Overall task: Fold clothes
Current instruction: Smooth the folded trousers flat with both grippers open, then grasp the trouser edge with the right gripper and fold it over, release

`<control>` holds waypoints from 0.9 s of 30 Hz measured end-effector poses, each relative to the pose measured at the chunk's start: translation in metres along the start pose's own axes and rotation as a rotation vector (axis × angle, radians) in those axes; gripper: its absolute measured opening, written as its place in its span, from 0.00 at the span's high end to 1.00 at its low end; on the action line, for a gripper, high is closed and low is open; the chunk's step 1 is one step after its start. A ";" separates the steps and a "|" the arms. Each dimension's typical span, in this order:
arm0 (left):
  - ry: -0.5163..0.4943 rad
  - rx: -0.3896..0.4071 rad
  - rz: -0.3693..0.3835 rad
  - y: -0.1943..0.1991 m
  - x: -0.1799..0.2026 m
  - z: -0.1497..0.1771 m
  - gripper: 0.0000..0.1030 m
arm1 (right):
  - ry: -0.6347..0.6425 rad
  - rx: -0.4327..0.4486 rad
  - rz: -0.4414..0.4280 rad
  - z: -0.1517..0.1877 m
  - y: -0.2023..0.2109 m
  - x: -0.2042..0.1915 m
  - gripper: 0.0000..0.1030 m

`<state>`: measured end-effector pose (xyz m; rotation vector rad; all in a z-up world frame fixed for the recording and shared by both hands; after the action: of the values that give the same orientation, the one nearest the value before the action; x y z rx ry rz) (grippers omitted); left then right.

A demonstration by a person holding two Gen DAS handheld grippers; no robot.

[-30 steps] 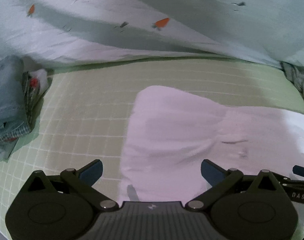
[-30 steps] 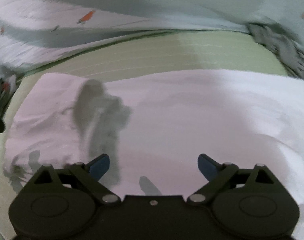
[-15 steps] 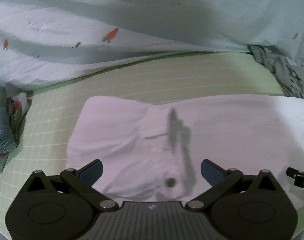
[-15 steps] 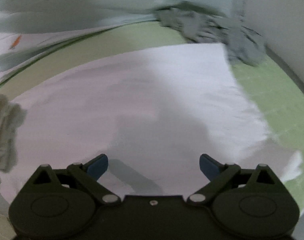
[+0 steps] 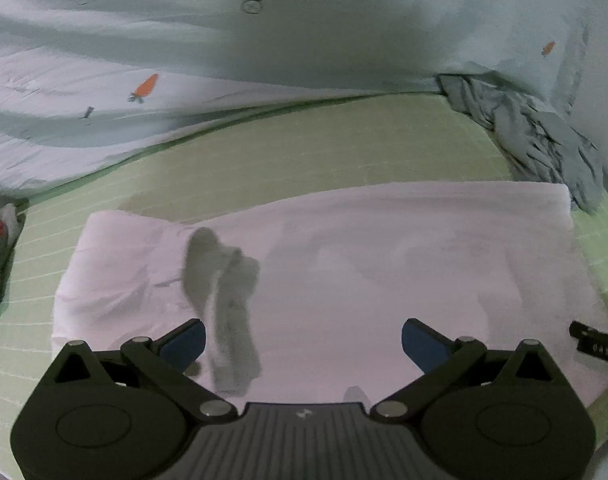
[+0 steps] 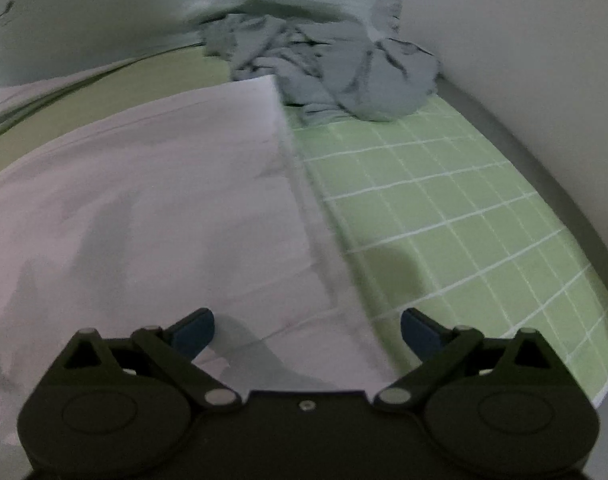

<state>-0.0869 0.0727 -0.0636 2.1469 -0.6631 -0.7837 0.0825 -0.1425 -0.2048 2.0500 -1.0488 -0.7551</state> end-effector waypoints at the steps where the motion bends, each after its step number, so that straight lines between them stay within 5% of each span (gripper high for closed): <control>1: -0.005 -0.003 0.001 0.000 0.005 -0.001 0.00 | -0.008 0.004 -0.002 -0.002 -0.002 0.005 0.01; 13: -0.002 -0.055 -0.050 -0.004 0.015 -0.001 0.00 | 0.066 -0.009 -0.120 -0.016 -0.020 -0.002 0.03; 16: 0.006 -0.067 -0.064 -0.006 0.012 -0.001 0.00 | 0.090 0.000 -0.140 -0.017 -0.018 -0.009 0.18; 19: 0.016 -0.076 -0.068 -0.007 0.009 0.001 0.00 | 0.081 0.012 -0.140 -0.019 -0.014 -0.011 0.42; 21: 0.023 -0.082 -0.065 -0.008 0.007 0.003 0.00 | 0.070 0.023 -0.158 -0.019 -0.011 -0.011 0.73; 27: 0.056 -0.095 -0.065 -0.012 -0.012 0.012 0.00 | 0.035 0.031 -0.164 -0.022 -0.008 -0.015 0.81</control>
<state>-0.1011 0.0818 -0.0753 2.1046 -0.5194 -0.7712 0.0945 -0.1196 -0.1956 2.1879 -0.8854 -0.7869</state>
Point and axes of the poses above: each gripper's, at about its wrist camera, not at the fingertips, and y roughly against the way its jaws point, x to its right, z to its underside, the point moved 1 cm from there along -y, roughly the way its jaws point, and after that the axes turned 14 degrees about -z, right-handed, at the moved point
